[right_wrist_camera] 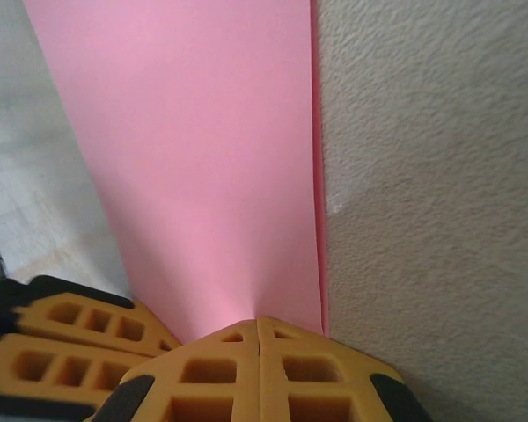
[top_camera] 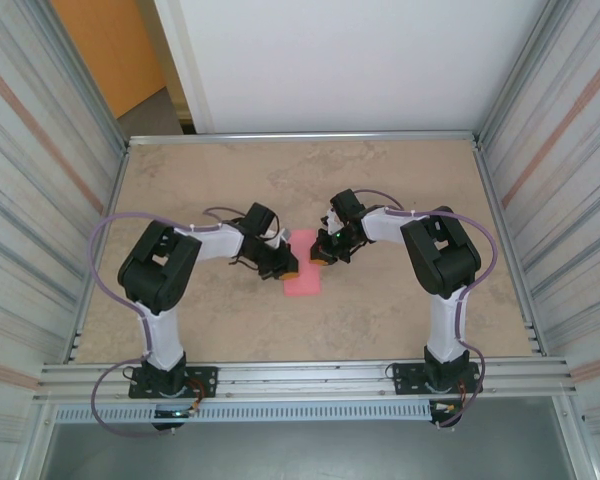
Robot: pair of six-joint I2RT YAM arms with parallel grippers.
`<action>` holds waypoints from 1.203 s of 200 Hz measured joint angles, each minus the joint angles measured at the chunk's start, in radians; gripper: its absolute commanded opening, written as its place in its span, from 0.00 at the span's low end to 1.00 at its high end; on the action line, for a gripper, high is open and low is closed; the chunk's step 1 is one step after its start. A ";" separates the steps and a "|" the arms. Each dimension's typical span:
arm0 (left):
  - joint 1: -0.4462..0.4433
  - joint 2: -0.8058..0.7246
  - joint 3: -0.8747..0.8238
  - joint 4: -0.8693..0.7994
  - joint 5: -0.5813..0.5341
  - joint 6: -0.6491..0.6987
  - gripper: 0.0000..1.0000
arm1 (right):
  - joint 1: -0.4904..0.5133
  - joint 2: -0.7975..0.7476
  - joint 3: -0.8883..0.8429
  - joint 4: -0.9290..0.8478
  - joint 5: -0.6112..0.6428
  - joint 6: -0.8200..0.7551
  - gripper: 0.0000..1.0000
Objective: Fold a paper plane with a square sheet of paper (pick it up from the middle)
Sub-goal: First fold in half a square sheet of paper at the center of the table.
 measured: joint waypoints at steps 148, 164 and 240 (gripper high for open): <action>0.059 -0.219 -0.120 0.000 -0.022 -0.014 0.12 | -0.002 0.000 0.000 -0.001 0.002 0.000 0.02; 0.025 -0.196 -0.079 0.028 -0.014 -0.024 0.12 | -0.002 0.000 0.000 -0.001 0.002 0.000 0.02; -0.019 -0.083 -0.111 0.132 0.009 -0.040 0.12 | -0.002 0.000 0.000 -0.001 0.002 0.000 0.02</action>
